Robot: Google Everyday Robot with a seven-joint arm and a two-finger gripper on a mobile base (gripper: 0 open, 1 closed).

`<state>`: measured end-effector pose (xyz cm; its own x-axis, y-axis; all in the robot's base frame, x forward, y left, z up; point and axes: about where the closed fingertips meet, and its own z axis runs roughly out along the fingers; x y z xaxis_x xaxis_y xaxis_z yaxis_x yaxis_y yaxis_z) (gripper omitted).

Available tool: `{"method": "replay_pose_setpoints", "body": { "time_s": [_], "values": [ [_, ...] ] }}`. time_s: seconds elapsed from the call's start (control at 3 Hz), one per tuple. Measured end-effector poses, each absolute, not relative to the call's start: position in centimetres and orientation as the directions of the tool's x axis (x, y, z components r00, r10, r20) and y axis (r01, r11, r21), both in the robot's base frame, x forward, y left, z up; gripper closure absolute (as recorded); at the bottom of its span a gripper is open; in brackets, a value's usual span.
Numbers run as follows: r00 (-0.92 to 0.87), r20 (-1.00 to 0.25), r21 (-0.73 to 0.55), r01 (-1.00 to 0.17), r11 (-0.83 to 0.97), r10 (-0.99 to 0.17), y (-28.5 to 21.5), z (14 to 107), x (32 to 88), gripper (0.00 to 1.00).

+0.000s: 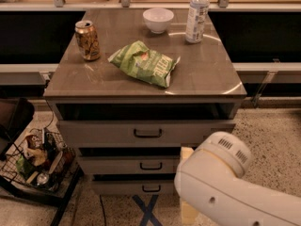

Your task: Open middle drawer

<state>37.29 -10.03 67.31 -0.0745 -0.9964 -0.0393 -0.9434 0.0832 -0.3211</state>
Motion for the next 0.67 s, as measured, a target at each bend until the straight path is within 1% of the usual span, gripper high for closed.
{"method": "replay_pose_setpoints", "body": {
  "time_s": [0.33, 0.67],
  "values": [
    [0.014, 0.054, -0.295, -0.955, -0.029, -0.998, -8.1, 62.7, 37.3, 0.0],
    [0.037, 0.11, -0.314, -0.947, -0.07, -0.993, -7.1, 60.1, 39.0, 0.0]
  ]
}}
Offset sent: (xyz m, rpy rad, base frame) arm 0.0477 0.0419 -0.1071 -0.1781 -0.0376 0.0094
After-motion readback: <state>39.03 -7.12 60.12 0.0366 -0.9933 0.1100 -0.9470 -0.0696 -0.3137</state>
